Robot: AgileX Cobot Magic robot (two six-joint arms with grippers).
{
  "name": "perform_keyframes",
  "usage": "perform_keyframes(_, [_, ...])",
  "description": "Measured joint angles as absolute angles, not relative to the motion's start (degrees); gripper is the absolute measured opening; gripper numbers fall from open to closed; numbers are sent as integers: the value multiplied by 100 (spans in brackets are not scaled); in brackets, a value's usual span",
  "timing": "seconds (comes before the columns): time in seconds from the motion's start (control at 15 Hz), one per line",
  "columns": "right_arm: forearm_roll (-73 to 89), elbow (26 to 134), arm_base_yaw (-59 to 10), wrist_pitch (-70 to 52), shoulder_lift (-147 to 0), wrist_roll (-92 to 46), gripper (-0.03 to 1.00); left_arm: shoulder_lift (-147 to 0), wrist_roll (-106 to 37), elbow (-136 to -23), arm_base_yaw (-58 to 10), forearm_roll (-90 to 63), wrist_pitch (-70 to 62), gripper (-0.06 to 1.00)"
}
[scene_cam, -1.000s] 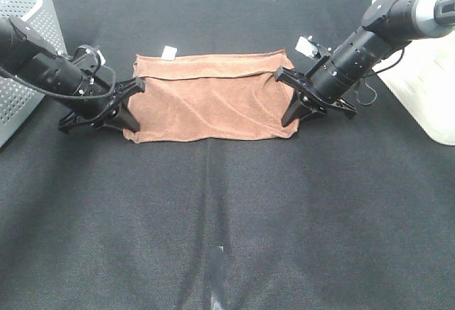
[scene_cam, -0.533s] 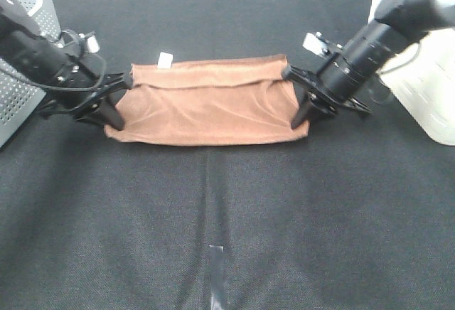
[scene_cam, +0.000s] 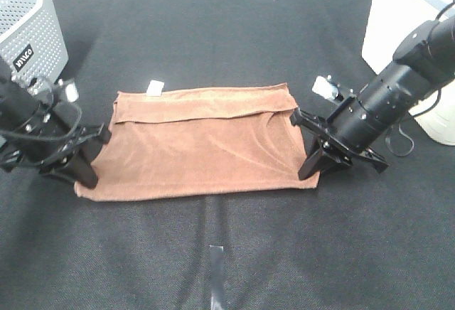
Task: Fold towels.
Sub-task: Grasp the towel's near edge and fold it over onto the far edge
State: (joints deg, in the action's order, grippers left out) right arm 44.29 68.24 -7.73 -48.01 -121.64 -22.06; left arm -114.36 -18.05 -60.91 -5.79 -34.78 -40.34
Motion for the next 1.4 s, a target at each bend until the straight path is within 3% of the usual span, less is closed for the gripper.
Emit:
perform_keyframes(0.2, [4406, 6881, -773, -4824, -12072, -2223, 0, -11436, -1742, -6291, -579, -3466, -4097, 1])
perform_keyframes(0.47, [4257, 8073, -773, -4876, -12066, -2217, 0, -11436, -1301, -7385, -579, -3380, -4142, 1])
perform_keyframes(0.8, [3730, 10451, -773, -5117, -13063, -1621, 0, -12055, -877, -9219, -579, -2979, -4034, 1])
perform_keyframes(1.2, [3667, 11270, -773, -5202, -13969, -1593, 0, -13046, -859, -9757, -579, -2853, -4016, 2])
perform_keyframes(1.27, [3667, 11270, -773, -5180, -14066, -1593, 2, -13178, -859, -9763, -579, -2853, -3982, 8])
perform_keyframes(1.4, [3678, 11270, -773, -5185, -14078, -1593, 21, -13207, -859, -9763, -579, -2853, -3810, 32])
